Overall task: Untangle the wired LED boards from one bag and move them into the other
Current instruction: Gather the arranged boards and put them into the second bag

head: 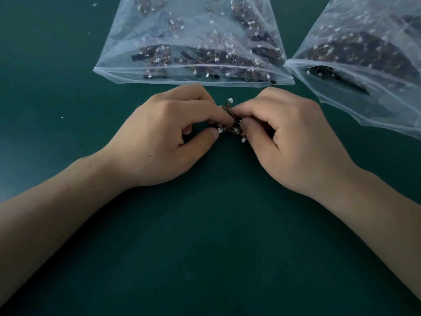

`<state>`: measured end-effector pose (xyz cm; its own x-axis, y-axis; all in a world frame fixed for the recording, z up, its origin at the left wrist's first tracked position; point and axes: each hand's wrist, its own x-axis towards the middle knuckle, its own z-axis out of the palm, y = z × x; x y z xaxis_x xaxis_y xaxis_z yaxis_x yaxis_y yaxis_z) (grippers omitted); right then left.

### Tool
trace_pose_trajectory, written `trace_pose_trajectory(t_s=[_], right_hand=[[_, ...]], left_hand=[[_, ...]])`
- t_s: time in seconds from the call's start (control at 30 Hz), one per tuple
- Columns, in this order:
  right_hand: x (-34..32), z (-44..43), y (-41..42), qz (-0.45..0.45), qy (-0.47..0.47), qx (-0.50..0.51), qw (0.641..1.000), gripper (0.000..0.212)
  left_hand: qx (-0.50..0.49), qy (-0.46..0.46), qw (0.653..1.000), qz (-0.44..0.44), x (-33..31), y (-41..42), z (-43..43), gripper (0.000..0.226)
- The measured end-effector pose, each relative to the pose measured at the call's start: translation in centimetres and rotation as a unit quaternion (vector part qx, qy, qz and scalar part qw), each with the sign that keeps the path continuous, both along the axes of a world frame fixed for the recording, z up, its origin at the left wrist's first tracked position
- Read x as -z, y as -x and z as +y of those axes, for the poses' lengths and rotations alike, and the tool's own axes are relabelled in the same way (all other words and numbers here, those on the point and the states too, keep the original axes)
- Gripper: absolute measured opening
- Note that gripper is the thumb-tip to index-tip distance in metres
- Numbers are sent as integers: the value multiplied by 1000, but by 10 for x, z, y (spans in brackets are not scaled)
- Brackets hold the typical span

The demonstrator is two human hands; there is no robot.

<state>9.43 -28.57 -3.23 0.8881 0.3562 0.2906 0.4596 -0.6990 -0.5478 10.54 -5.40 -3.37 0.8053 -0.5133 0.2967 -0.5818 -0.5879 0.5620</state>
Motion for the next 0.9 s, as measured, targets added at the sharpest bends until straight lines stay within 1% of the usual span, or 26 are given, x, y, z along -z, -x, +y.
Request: trace_pose_trajectory(t_s=[0.17, 0.27, 0.33, 0.4, 0.6, 0.73, 0.9], right_hand=[[1, 2, 2, -25, 21, -4, 999, 26], [-1, 1, 1, -17, 11, 6, 1000, 25], [-2, 0, 0, -9, 4, 16, 1000, 19], [-3, 0, 0, -13, 22, 13, 1000, 15], [-6, 1, 5, -51, 142, 1, 989, 29], [-11, 3, 7, -33, 159, -6, 987, 42], [-15, 4, 5, -16, 145, 9, 989, 28]], left_hand=[[-13, 16, 999, -45, -3, -1, 2, 31], [5, 1, 1000, -24, -3, -2, 0, 32], [4, -11, 1000, -19, -2, -2, -1, 29], [-5, -14, 1000, -22, 0, -2, -2, 27], [-6, -21, 999, -28, 2, -3, -1, 27], [-17, -9, 999, -33, 4, -4, -2, 25], [-17, 2, 999, -30, 4, -6, -1, 23]])
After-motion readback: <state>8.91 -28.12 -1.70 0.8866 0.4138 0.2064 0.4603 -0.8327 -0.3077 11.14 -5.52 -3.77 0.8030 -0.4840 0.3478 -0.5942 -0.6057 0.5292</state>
